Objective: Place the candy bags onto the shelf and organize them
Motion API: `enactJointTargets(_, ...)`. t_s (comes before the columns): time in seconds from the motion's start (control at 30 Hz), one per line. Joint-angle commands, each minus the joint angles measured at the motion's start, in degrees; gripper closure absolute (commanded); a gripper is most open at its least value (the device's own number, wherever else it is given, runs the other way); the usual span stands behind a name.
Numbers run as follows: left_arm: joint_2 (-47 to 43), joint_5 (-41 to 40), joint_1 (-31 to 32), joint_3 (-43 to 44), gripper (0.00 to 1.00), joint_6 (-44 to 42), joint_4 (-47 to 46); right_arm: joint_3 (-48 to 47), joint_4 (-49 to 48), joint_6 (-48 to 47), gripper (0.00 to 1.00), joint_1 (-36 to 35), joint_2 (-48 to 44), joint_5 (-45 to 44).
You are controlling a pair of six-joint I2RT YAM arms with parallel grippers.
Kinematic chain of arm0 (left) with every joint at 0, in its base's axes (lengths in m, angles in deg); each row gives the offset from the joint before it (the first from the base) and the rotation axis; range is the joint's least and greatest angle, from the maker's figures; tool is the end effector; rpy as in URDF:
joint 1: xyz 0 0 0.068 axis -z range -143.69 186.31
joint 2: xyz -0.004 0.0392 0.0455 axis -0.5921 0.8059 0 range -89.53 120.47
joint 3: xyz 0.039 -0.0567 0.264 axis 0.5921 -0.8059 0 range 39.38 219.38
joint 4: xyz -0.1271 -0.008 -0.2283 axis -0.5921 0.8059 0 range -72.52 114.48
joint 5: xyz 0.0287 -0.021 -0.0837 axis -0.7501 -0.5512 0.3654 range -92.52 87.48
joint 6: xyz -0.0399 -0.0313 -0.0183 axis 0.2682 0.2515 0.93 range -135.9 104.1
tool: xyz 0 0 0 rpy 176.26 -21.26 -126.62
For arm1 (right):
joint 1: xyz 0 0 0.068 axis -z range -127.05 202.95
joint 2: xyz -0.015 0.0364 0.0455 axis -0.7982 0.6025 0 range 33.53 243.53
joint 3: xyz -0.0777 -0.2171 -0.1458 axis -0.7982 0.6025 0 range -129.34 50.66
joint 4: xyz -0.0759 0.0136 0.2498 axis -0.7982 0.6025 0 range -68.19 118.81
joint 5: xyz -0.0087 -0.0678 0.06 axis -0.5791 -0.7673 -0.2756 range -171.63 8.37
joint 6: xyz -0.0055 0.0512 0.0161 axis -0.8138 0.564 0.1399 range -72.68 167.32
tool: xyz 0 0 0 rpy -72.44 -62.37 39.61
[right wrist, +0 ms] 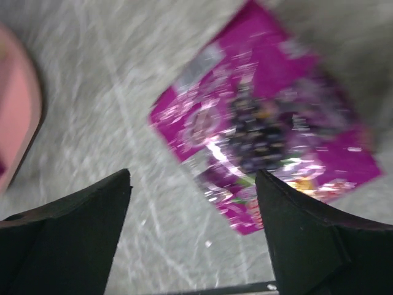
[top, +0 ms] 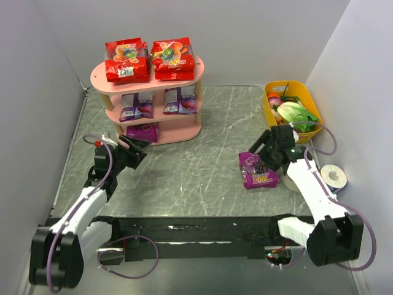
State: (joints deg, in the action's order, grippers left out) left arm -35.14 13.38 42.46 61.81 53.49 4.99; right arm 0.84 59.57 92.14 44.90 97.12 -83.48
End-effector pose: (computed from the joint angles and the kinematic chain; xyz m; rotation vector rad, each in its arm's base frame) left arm 0.2057 -0.0320 0.2134 -0.9077 1.8628 -1.1207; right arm 0.2210 0.0302 0.2641 0.8031 2.3717 0.3529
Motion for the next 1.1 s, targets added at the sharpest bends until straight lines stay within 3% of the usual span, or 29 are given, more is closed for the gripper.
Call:
enactJointTargets(0.0,-4.99,8.95,0.26,1.2,0.09,-15.12,4.4,3.84,1.53,1.41,0.08,4.88,-3.21,-9.83)
enactJointTargets(0.07,-5.87,9.94,0.26,2.78,0.01,-18.04,6.24,4.64,1.53,1.33,0.05,7.51,-2.86,-10.19)
enactJointTargets(0.17,-5.88,11.61,0.26,4.1,0.04,-21.92,8.27,5.26,1.53,0.45,0.02,10.94,-0.85,-8.09)
enactJointTargets(0.43,-2.89,14.16,0.26,5.42,0.04,-24.3,7.66,4.21,0.74,-4.12,0.0,11.66,4.6,-10.02)
enactJointTargets(0.67,2.2,14.07,0.26,7.97,0.03,-24.65,10.55,7.45,-2.42,-4.39,0.03,10.87,8.48,-2.73)
enactJointTargets(0.83,3.35,13.9,0.26,8.06,0.03,-24.12,9.68,10.88,-6.99,-1.5,0.06,4.82,8.91,1.58)
enactJointTargets(1.07,4.49,13.54,0.26,8.85,0.03,-23.07,9.94,9.05,-10.42,8.07,0.09,-11.17,16.11,6.32)
